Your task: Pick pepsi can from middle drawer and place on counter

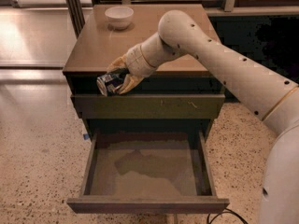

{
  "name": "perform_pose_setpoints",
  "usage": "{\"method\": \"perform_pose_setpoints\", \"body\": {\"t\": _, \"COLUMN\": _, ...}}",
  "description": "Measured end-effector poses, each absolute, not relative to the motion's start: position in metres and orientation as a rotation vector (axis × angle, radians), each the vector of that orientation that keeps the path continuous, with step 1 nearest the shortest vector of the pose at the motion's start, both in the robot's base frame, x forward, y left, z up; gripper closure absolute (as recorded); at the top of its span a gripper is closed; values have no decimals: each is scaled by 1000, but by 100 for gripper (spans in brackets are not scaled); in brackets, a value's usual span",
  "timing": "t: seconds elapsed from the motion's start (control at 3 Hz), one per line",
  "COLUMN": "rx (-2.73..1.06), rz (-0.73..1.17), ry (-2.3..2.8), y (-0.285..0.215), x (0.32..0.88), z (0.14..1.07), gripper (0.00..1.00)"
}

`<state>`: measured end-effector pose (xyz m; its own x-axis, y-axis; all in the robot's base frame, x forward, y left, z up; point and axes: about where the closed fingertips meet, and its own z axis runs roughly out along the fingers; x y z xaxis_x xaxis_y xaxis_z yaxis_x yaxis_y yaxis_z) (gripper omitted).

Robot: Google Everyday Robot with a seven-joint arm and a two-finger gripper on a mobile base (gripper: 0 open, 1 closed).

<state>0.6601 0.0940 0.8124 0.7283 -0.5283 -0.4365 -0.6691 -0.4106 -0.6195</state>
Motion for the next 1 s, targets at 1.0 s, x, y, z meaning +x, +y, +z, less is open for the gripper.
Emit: {"method": "perform_pose_setpoints", "body": {"t": 1.0, "rx": -2093, "rz": 177, "ry": 717, "y": 105, "x": 706, "z": 896, "gripper": 100}}
